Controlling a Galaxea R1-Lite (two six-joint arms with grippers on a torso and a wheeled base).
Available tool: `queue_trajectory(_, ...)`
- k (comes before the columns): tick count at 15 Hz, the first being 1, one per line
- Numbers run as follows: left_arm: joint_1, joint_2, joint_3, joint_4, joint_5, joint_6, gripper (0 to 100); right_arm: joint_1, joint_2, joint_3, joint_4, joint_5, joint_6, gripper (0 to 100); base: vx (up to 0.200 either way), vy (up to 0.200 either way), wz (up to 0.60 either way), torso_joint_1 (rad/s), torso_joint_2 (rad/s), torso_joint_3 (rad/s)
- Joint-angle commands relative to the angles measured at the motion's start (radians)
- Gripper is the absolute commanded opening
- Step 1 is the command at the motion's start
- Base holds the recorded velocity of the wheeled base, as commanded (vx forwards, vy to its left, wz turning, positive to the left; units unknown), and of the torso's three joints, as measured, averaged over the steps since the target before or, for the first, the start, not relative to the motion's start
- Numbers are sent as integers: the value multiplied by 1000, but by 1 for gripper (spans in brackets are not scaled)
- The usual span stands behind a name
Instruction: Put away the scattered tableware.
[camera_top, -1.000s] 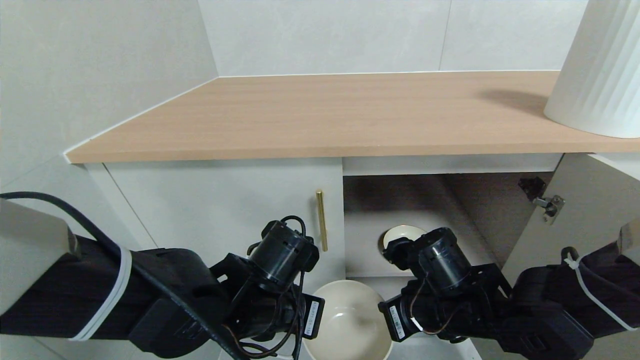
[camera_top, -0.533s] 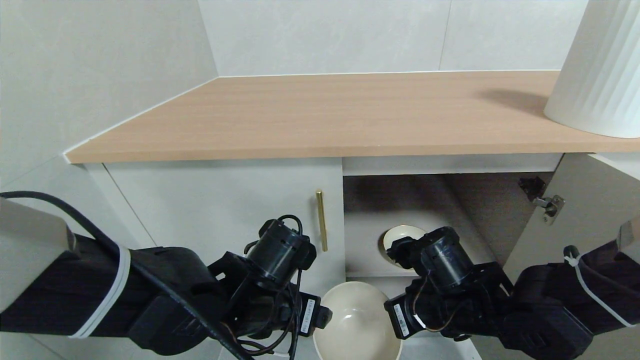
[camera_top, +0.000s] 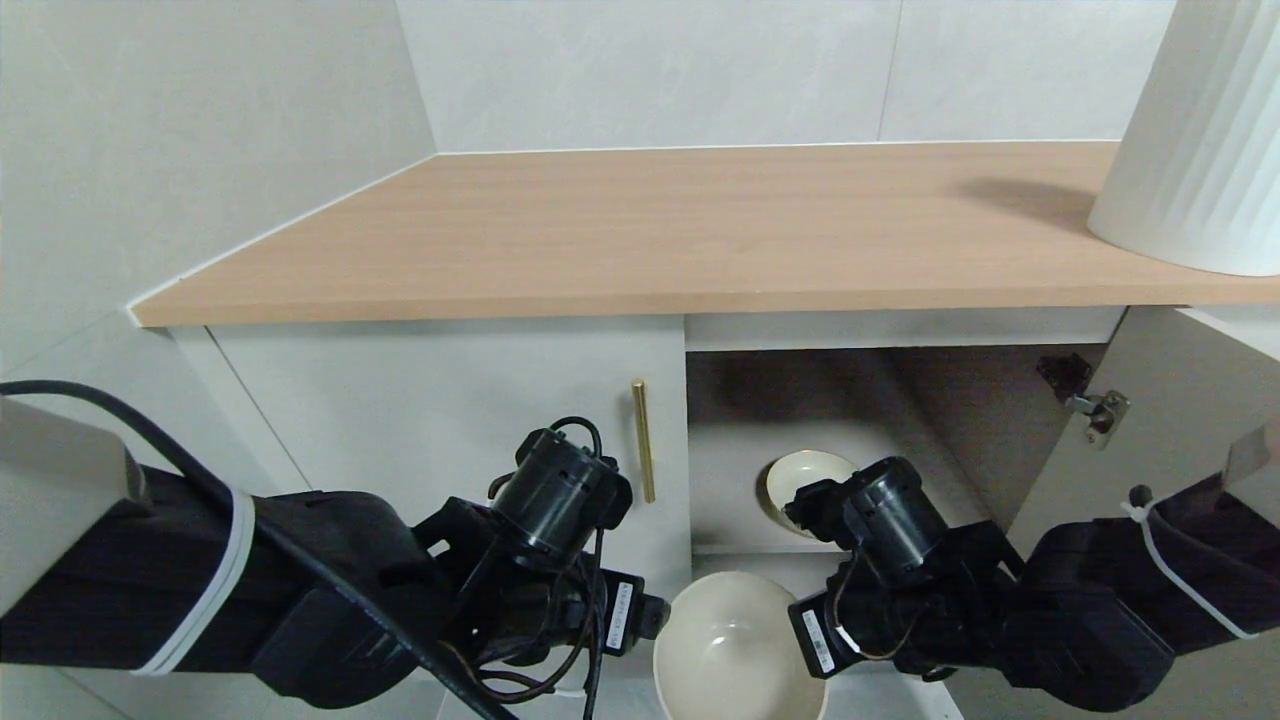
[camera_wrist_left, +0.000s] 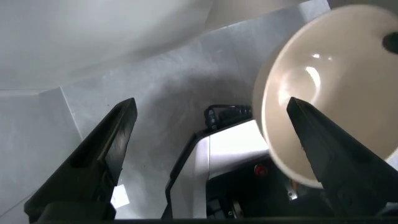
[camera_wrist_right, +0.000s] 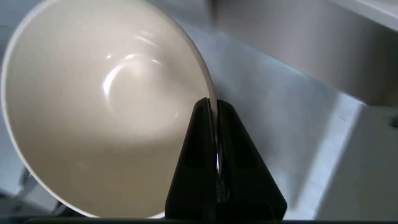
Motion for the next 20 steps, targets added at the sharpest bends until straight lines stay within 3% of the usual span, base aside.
queue_trajectory(1, 3, -1, 0, -1, 1, 1, 100, -30, 24, -13, 3, -31, -5, 0, 0, 0, 0, 0, 0, 0)
queue_trajectory(6, 4, -4, -2, -1, 1, -3, 100, -134, 73, -70, 3, -79, 4, 0, 0, 0, 0, 0, 0, 0)
queue_trajectory(9, 4, -15, -2, -1, 1, -5, 100, -196, 81, -130, 2, -85, 85, 0, 0, 0, 0, 0, 0, 0)
queue_trajectory(20, 4, -15, -2, -1, 1, -5, 100, -297, 153, -294, 0, -172, 305, 0, 0, 0, 0, 0, 0, 0)
